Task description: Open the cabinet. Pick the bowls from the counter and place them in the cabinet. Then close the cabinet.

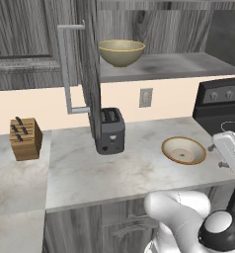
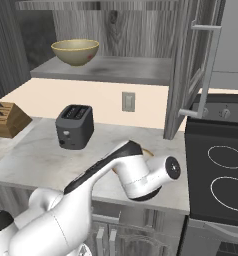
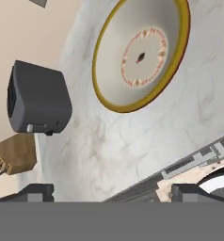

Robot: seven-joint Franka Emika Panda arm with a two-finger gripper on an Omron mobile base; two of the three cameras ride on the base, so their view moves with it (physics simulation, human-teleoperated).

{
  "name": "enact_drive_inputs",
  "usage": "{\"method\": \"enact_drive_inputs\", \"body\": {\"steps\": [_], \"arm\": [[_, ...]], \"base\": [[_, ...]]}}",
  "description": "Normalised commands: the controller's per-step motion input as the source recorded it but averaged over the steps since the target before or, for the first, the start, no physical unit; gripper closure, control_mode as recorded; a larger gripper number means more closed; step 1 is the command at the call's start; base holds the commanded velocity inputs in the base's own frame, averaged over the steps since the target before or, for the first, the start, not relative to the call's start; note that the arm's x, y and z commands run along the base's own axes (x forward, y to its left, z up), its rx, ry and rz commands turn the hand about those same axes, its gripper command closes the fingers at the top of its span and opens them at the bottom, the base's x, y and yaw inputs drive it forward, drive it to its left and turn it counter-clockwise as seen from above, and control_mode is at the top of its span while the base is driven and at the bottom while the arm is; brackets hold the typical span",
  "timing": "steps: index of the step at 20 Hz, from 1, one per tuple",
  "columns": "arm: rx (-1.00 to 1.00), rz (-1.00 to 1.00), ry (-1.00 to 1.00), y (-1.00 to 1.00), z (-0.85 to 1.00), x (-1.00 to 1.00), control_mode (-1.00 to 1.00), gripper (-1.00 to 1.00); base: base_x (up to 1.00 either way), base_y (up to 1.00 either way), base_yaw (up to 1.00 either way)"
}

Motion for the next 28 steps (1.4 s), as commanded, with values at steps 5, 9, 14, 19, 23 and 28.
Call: {"method": "enact_drive_inputs", "body": {"steps": [5, 9, 14, 19, 23, 28], "arm": [[0.01, 0.03, 0.0, 0.0, -0.11, 0.3, -1.0, -1.0], [0.0, 0.02, 0.0, 0.0, -0.05, 0.35, -1.0, -1.0], [0.04, 0.02, 0.0, -0.17, -0.09, 0.13, -1.0, -1.0], [0.07, 0.01, 0.0, -0.34, -0.12, 0.0, -1.0, -1.0], [0.05, 0.01, 0.0, -0.3, -0.19, 0.0, -1.0, -1.0], [0.02, 0.0, 0.0, -0.17, -0.16, 0.09, -1.0, -1.0]], "base": [[0.0, 0.0, 0.0], [0.0, 0.0, 0.0], [0.0, 0.0, 0.0], [0.0, 0.0, 0.0], [0.0, 0.0, 0.0], [0.0, 0.0, 0.0]]}}
